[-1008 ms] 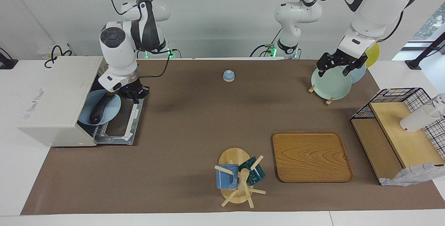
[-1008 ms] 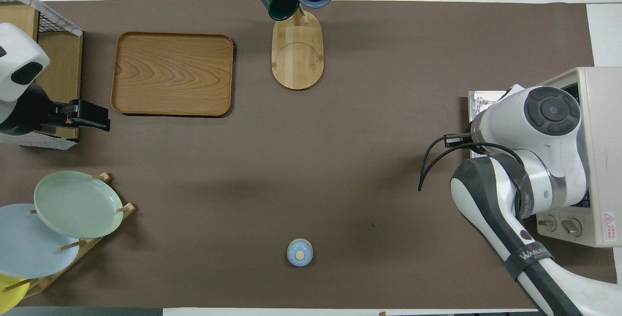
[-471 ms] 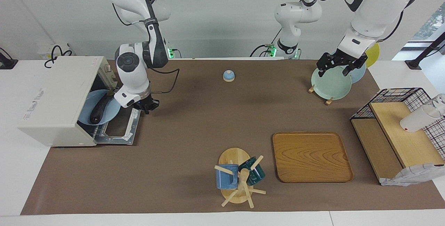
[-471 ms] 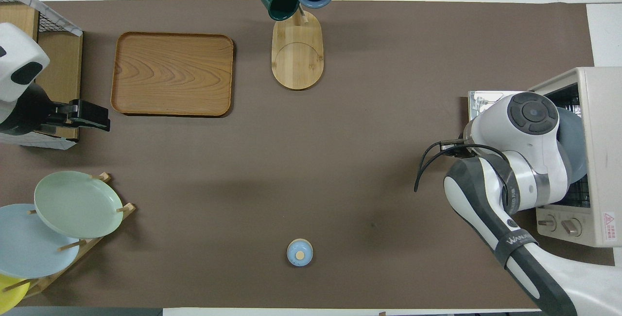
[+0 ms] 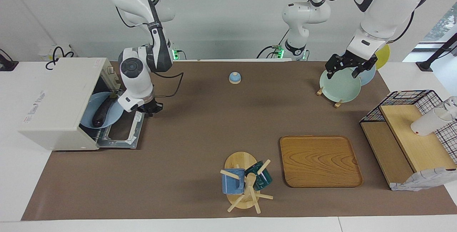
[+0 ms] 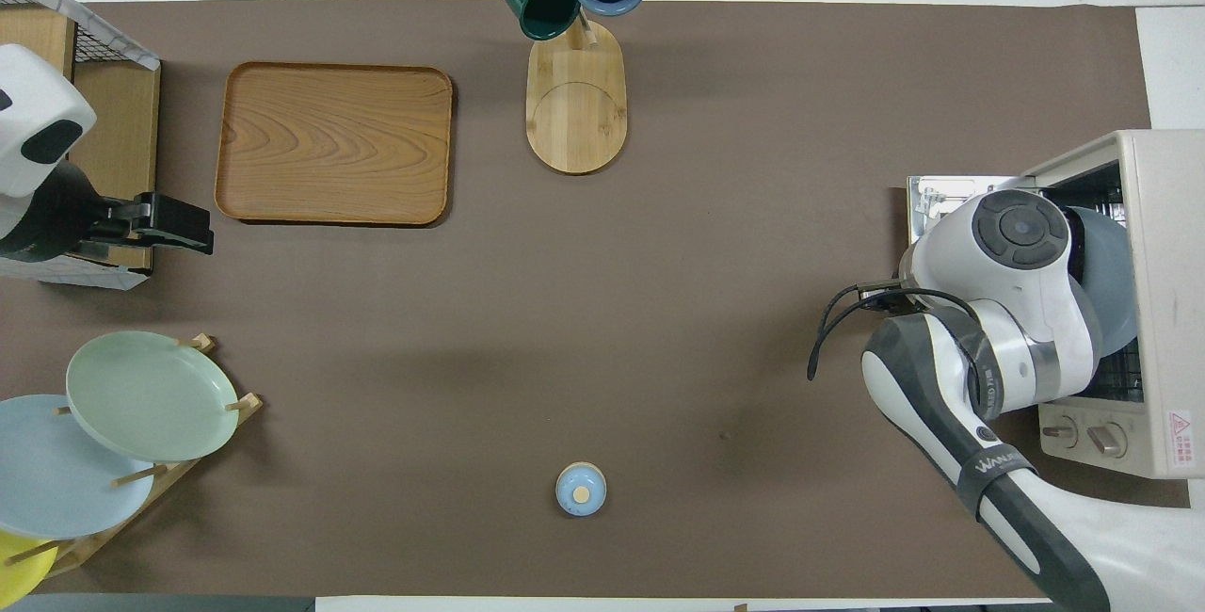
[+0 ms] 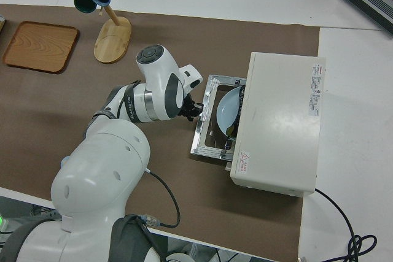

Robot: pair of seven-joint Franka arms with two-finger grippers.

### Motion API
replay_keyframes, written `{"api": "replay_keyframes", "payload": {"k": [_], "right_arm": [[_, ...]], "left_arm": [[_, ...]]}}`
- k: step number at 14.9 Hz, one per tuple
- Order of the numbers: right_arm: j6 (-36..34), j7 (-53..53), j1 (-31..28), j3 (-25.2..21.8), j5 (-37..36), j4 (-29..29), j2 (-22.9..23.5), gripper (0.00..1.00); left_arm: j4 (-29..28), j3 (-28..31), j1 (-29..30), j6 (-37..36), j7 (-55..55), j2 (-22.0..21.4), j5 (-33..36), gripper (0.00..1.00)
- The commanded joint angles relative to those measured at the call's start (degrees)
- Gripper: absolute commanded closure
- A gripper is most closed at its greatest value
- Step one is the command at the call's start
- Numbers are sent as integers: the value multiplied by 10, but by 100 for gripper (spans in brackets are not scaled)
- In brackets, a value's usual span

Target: Put eggplant into oven

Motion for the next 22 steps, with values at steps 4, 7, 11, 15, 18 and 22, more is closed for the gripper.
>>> {"api": "replay_keyframes", "payload": {"k": [4,7,11,15,18,22], "right_arm": [[-3,-25,-10,3,-95,-2,-4,100],[-82,-72,-11,4,-121,66,-3,100],[-151,-172,-46,1,-115,117,-23,100],[-173,-228,-81,0,-112,120,-54,100],[-199,-253,-90,-2,-80,122,-77,100],[-306,-257,-90,2,-13,218,-82,98]], "left_arm": [[0,4,-2,0,-2,-2,-4,0],[0,4,-2,0,-2,-2,-4,0],[0,4,-2,0,-2,-2,-4,0],[0,4,-2,0,-2,-2,-4,0],[0,4,-2,0,-2,-2,-4,0],[0,4,-2,0,-2,-2,-4,0]]}}
